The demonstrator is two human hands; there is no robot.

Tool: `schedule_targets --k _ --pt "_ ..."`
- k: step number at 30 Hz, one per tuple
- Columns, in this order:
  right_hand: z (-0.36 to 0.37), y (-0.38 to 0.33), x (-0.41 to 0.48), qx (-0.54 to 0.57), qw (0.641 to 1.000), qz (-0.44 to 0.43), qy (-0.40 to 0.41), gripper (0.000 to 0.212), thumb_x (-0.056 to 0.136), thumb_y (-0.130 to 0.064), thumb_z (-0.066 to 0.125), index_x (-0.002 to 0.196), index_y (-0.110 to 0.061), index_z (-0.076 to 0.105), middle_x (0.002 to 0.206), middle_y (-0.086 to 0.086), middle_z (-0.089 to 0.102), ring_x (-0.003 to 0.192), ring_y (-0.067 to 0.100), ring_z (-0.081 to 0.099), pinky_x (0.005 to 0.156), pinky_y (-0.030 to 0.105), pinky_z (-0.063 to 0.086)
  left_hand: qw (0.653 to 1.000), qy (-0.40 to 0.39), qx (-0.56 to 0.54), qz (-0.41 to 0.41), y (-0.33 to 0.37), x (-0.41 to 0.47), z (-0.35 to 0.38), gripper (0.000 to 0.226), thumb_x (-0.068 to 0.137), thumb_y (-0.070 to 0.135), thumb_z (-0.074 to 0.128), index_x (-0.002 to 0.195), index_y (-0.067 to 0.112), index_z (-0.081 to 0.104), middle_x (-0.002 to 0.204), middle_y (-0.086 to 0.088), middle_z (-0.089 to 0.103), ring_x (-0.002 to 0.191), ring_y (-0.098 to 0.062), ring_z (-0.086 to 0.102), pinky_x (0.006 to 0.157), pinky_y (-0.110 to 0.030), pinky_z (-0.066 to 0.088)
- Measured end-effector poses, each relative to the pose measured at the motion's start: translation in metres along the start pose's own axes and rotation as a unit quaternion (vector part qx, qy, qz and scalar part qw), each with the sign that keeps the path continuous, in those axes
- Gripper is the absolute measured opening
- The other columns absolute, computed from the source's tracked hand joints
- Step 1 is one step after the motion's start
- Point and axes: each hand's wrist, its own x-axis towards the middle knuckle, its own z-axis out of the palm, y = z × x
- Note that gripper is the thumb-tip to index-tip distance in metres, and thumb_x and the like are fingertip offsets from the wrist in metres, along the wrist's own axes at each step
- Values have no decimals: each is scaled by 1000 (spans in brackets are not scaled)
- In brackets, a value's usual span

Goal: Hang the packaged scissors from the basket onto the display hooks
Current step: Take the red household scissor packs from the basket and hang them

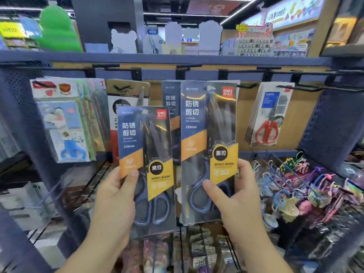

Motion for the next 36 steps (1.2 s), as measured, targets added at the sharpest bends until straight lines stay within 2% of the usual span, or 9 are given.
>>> schedule_targets --k 9,14,16,19,24,28,29,33,36 --pt "15 -5 19 -65 997 -27 -35 37 89 -21 80 112 -30 52 94 -18 71 86 4 67 76 18 52 994 35 91 53 8 9 -27 21 97 50 56 94 37 72 98 -8 76 104 -43 68 98 -65 50" --pt "18 2 28 -90 994 -35 -44 36 90 -22 78 111 -34 52 97 -23 68 90 1 65 74 14 50 991 64 97 62 16 13 -43 25 108 31 56 94 40 75 98 3 79 104 -34 72 97 -64 52" --pt "17 4 34 -93 994 -29 -58 35 91 -24 78 112 -34 52 99 -23 69 92 0 66 75 14 51 993 65 79 66 20 17 -46 32 109 25 55 88 38 76 93 5 80 94 -23 75 93 -54 56" --pt "8 8 46 -89 992 -13 -87 35 91 -29 76 115 -36 51 102 -25 69 95 -3 66 77 15 52 996 17 63 56 31 23 -46 39 109 17 53 82 30 77 80 8 78 74 -8 71 78 -38 53" --pt "-11 11 58 -102 989 -11 -109 41 87 -44 69 124 -44 51 115 -28 69 109 -4 65 90 26 52 990 -95 78 73 52 30 -25 28 108 17 52 97 25 77 89 -1 81 78 -14 75 64 -28 59" --pt "-18 13 60 -119 987 -21 -110 46 90 -45 66 132 -50 48 121 -35 64 113 -10 61 88 14 49 976 -166 103 100 67 34 3 15 98 31 64 97 22 75 103 -24 75 89 -35 73 88 -56 58" --pt "-18 12 59 -122 986 -22 -112 45 89 -46 65 130 -52 47 119 -37 63 111 -11 60 85 10 48 974 -175 107 100 69 34 9 22 93 37 62 99 20 74 104 -27 74 92 -40 72 92 -60 55" --pt "-19 12 58 -122 986 -26 -113 43 89 -46 62 128 -54 46 116 -35 65 109 -10 62 82 5 46 974 -185 106 76 68 36 23 33 88 42 60 100 14 72 110 -33 69 92 -36 69 98 -67 50" --pt "-20 15 58 -110 987 -27 -115 44 91 -44 61 132 -51 46 119 -33 65 112 -8 62 85 5 46 975 -185 95 74 62 41 23 21 96 34 64 98 16 75 109 -29 72 94 -35 71 102 -67 48"
